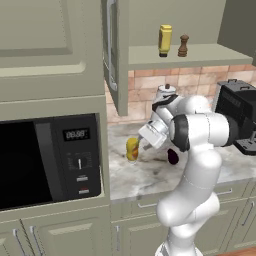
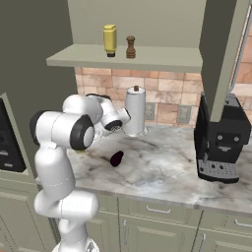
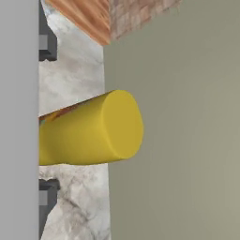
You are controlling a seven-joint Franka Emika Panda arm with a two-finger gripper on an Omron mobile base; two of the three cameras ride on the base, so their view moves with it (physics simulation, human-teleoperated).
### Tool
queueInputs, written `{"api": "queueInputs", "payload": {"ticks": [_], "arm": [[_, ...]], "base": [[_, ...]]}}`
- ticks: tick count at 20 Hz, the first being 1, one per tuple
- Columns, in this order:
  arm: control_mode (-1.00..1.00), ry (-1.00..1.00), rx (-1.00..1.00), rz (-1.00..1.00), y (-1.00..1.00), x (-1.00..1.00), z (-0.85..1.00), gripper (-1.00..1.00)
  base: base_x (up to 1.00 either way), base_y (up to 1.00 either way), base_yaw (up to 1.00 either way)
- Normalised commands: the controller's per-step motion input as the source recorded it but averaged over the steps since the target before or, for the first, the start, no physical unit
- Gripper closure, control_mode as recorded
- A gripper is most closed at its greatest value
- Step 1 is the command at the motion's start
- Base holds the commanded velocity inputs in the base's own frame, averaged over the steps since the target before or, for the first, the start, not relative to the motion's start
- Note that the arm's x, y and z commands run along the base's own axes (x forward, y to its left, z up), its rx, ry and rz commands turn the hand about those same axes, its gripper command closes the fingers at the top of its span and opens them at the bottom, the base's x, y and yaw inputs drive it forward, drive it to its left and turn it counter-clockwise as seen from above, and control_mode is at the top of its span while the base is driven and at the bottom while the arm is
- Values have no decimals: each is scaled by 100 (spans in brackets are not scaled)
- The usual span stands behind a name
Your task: There are various items on the counter. Only move the condiments/shakers into the cabinet.
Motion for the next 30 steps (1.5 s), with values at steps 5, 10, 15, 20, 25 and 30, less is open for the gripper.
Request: {"api": "queueInputs", "payload": {"ticks": [5,10,15,20,25,30], "arm": [[-100,0,0,2,35,20,-11,-100],[-100,0,0,2,26,18,-7,-100],[-100,0,0,3,31,0,-9,-100],[-100,1,0,2,10,0,-1,100],[-100,-3,3,-1,-16,-43,37,100],[-100,-20,8,-14,-45,-70,97,100]], "base": [[0,0,0],[0,0,0],[0,0,0],[0,0,0],[0,0,0],[0,0,0]]}}
